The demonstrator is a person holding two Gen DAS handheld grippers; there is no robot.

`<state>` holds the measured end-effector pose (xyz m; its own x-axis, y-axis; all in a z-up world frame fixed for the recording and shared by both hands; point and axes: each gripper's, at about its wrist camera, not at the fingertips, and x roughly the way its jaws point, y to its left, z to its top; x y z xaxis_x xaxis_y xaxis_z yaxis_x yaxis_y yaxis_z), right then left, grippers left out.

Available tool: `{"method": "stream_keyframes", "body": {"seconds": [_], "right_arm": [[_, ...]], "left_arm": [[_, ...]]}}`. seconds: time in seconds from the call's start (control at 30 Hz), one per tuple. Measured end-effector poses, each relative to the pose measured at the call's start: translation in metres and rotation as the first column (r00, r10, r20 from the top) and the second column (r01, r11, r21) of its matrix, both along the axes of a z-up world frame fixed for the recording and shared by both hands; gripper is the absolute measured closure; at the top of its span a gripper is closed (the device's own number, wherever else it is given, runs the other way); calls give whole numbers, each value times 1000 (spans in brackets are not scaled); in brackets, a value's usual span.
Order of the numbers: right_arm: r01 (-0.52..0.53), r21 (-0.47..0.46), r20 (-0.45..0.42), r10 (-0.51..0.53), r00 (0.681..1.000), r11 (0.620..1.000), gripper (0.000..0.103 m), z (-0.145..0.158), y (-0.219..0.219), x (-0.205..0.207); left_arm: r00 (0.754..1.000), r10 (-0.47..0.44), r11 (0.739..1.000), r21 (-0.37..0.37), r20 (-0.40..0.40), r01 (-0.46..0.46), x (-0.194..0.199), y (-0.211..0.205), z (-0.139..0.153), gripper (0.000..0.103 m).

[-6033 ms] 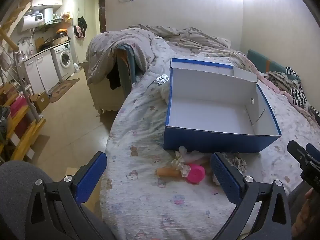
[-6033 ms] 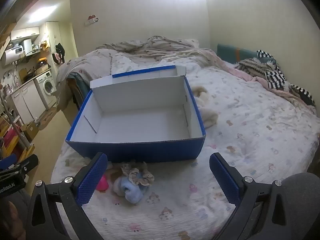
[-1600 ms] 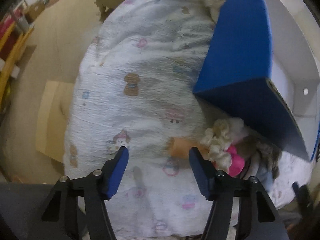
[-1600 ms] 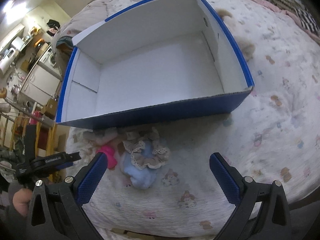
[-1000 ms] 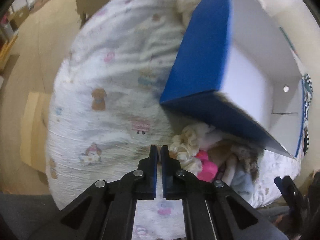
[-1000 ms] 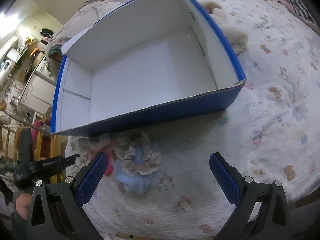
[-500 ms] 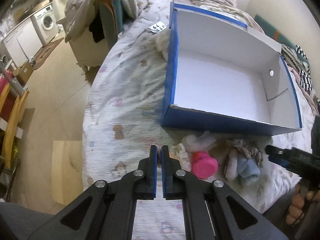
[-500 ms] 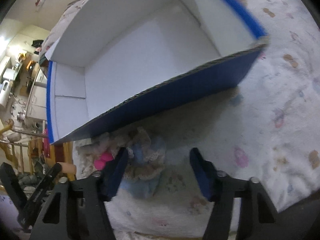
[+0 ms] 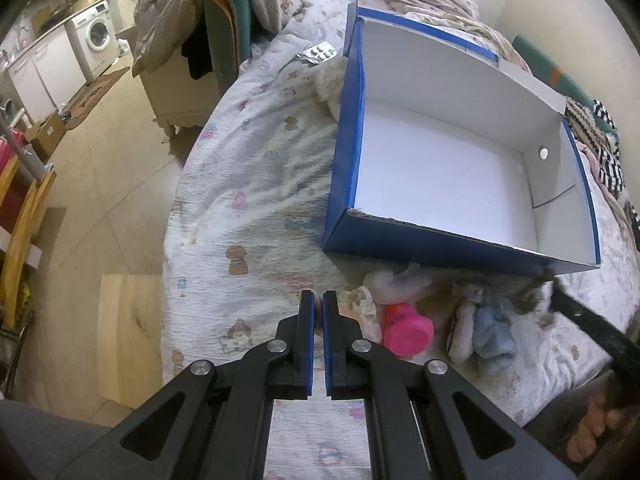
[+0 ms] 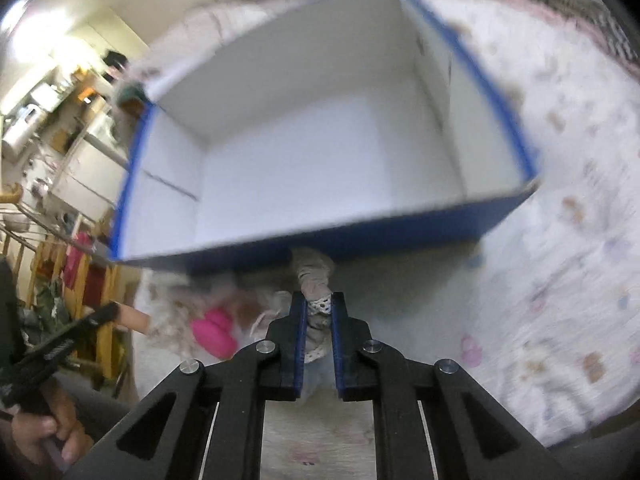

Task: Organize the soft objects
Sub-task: 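Lift the scrunchie with the right gripper and release it inside the box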

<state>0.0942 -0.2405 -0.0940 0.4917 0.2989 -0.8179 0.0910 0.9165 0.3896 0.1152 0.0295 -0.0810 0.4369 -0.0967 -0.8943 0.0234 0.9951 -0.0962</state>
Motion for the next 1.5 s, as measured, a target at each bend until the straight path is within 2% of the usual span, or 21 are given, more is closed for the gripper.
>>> {"method": "stream_keyframes", "body": {"seconds": [0.1, 0.17, 0.6, 0.9, 1.13, 1.5], "right_arm": [[-12, -20, 37, 13, 999, 1000, 90, 11, 2, -8], [-12, 23, 50, 11, 999, 1000, 90, 13, -4, -10], [-43, 41, 146, 36, 989, 998, 90, 41, -6, -40], [-38, 57, 251, 22, 968, 998, 90, 63, -9, -47], [-30, 64, 280, 10, 960, 998, 90, 72, -12, -45], [-42, 63, 287, 22, 958, 997, 90, 80, -16, -22]], "left_arm": [[1000, -2, 1000, 4, 2, 2, -1, -1, 1, 99], [1000, -4, 1000, 6, 7, 4, -2, -2, 2, 99], [998, 19, 997, 69, 66, -23, -12, -7, 15, 99], [985, 1, 994, 107, 175, -20, -21, -17, 35, 99], [968, 18, 994, 97, 251, -44, -23, -16, 54, 99], [950, -32, 996, 92, 312, 3, -11, -39, 84, 99]]}}
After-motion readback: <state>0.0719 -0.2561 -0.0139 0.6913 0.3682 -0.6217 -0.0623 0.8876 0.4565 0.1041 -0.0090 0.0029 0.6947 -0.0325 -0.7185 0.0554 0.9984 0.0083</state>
